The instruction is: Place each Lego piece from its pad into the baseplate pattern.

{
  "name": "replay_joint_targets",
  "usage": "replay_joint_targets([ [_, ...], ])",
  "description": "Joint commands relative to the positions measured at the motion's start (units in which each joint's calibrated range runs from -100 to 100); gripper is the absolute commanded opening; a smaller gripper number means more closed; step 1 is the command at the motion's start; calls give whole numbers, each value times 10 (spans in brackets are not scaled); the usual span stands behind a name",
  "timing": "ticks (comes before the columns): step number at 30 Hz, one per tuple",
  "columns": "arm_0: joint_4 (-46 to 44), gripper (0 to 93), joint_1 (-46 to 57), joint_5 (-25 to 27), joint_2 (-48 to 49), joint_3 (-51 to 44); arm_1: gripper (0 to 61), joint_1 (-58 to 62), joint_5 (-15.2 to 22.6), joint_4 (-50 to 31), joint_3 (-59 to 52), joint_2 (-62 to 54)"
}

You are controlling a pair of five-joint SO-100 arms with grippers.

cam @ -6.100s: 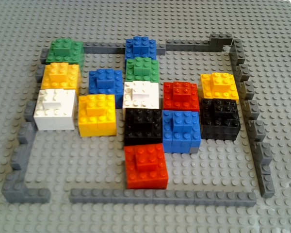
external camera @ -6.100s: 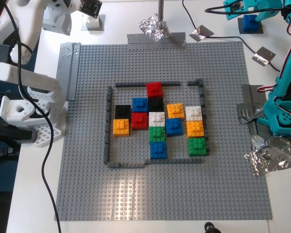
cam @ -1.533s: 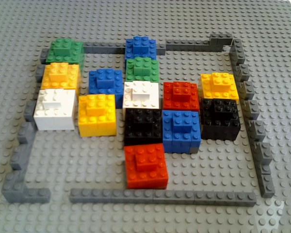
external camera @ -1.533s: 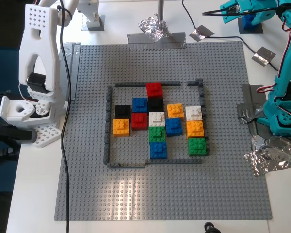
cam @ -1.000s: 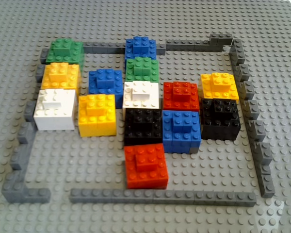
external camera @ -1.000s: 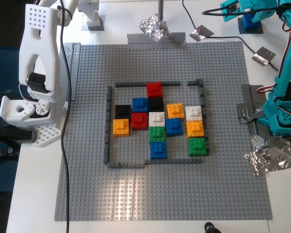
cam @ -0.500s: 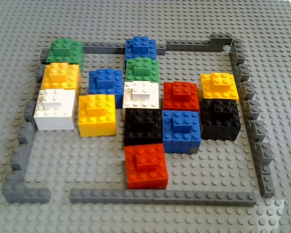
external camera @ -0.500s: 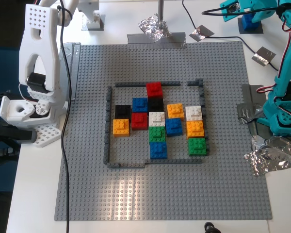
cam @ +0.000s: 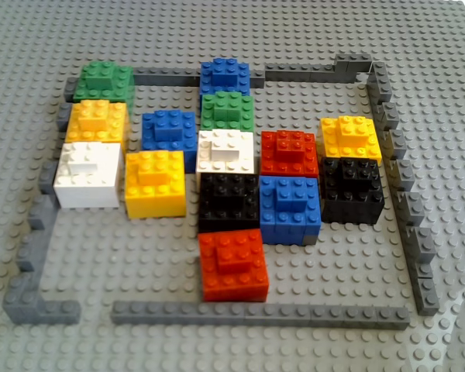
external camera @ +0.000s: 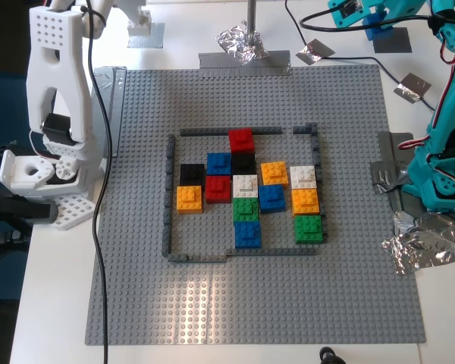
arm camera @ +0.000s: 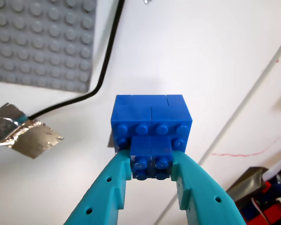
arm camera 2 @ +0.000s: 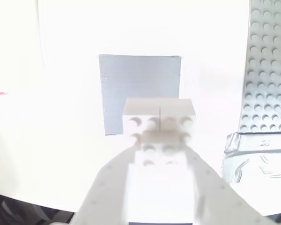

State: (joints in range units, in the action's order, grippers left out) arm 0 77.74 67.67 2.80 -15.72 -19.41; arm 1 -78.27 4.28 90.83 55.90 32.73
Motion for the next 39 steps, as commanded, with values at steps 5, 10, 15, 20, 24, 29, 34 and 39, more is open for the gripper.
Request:
replay_joint_targets([
  [5,8,33,-62,3,133,77,3,37,-17,2,-131,-227],
  [10,8,33,-117,3,221,157,3,59,-29,-7,-250,-326],
  [15,10,33,-183,2,302,230,3,83,-40,-12,-358,-417],
  [20,10,33,-253,0,365,276,3,124,-52,-12,-446,-485],
  [24,11,33,-316,-1,404,304,2,180,-67,-14,-540,-548],
  [29,12,32,-381,-1,430,324,2,273,-101,-21,-665,-626],
  [34,41,32,-443,-8,434,322,3,364,-131,-15,-746,-669],
  [39,69,32,-507,-35,434,315,3,444,-158,-23,-802,-693],
])
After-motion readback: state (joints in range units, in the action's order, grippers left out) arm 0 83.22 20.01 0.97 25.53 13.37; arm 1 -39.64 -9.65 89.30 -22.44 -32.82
